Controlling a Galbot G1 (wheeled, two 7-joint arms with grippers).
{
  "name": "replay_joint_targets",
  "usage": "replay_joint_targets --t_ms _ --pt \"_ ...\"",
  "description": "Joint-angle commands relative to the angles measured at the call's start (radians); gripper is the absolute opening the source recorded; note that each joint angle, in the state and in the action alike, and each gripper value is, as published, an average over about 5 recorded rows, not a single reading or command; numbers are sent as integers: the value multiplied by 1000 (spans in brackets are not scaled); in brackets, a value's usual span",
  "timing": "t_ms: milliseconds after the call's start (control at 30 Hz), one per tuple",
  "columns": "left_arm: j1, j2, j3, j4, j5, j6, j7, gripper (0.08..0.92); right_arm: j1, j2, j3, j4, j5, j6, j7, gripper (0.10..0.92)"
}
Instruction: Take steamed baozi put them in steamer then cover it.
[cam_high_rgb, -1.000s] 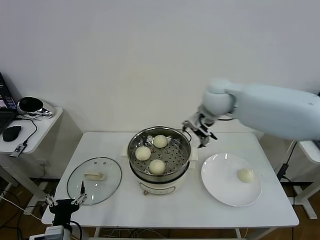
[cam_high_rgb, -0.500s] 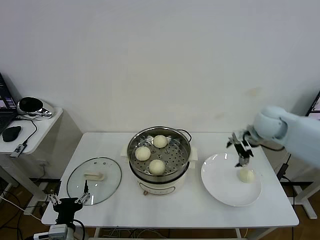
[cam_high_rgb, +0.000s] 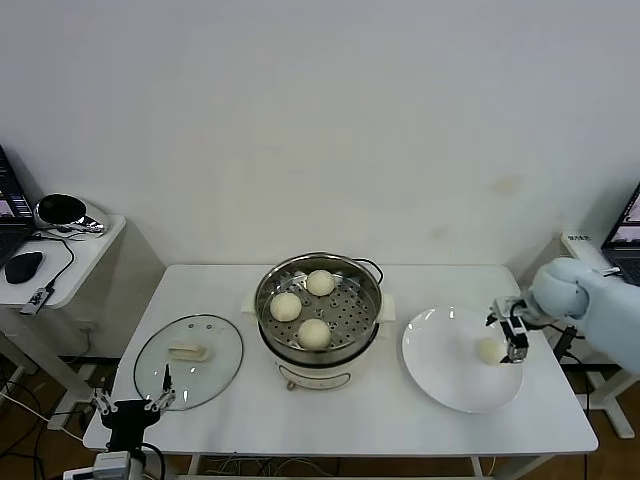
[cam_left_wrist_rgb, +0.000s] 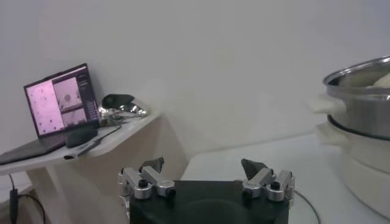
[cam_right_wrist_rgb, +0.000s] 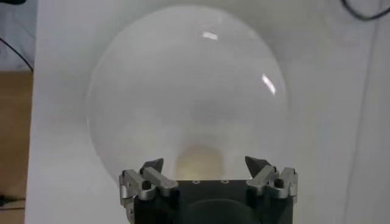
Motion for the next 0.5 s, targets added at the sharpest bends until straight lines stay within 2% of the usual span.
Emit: replay_joint_targets --t_ms 33,500 --pt "0 2 -5 8 -2 -1 0 823 -146 62 135 -132 -93 21 10 823" --pt "5 -3 -14 10 -4 -2 -1 823 -134 197 148 -256 -127 22 11 815"
